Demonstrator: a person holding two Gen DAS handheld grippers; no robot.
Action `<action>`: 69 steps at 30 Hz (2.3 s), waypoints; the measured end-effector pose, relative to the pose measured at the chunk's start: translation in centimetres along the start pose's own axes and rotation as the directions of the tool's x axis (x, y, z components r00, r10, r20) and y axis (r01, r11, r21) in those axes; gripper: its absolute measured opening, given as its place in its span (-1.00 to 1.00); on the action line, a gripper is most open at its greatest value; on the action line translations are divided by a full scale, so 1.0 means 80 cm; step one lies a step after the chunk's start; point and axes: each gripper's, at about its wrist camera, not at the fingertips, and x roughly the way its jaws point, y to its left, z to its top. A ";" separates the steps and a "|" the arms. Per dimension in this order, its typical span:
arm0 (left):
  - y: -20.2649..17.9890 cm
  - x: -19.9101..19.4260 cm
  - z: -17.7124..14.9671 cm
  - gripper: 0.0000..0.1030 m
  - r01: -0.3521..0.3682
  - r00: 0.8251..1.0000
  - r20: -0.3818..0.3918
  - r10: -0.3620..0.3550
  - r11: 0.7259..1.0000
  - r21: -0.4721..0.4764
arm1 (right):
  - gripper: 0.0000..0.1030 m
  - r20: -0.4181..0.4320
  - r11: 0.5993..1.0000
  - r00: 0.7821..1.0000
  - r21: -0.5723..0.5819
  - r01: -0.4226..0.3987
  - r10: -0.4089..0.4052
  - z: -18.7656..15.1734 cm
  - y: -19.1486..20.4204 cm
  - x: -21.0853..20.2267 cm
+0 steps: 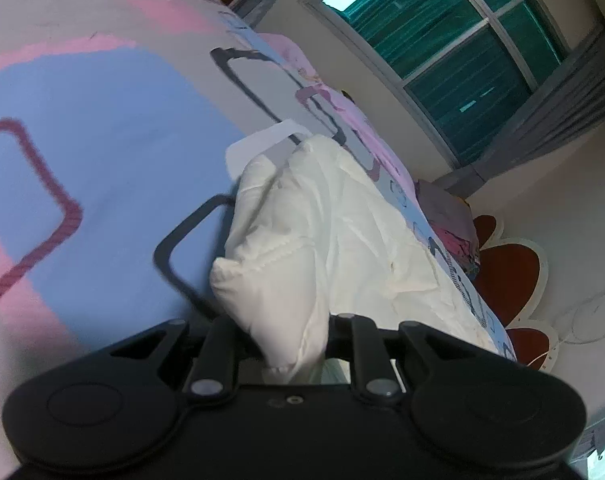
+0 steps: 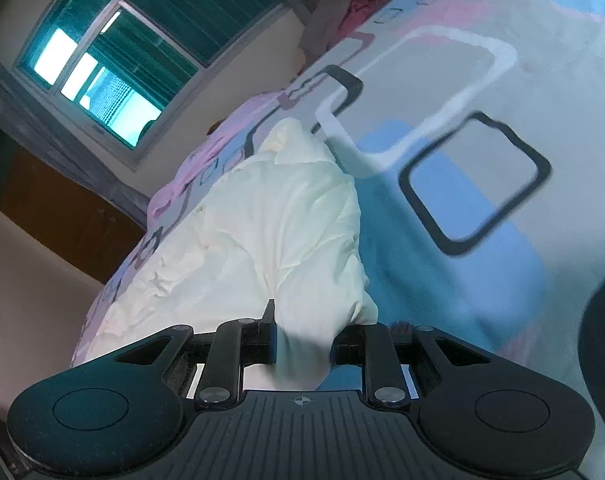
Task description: Fold large clothes
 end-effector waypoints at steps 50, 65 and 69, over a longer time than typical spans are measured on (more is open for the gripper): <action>-0.042 -0.015 0.006 -0.56 0.054 0.992 0.103 -0.075 0.979 0.195 | -1.00 -0.129 0.873 0.987 -0.488 0.022 -0.097 -0.093 0.166 0.178; -0.173 -0.047 -0.016 -0.56 0.029 0.988 0.118 -0.100 0.872 0.489 | -1.00 -0.241 0.899 0.969 -0.434 -0.063 -0.048 -0.087 0.155 0.170; -0.237 -0.059 -0.046 -0.56 0.017 0.986 0.122 -0.114 0.794 0.607 | -1.00 -0.294 0.914 0.956 -0.382 -0.137 0.020 -0.064 0.136 0.158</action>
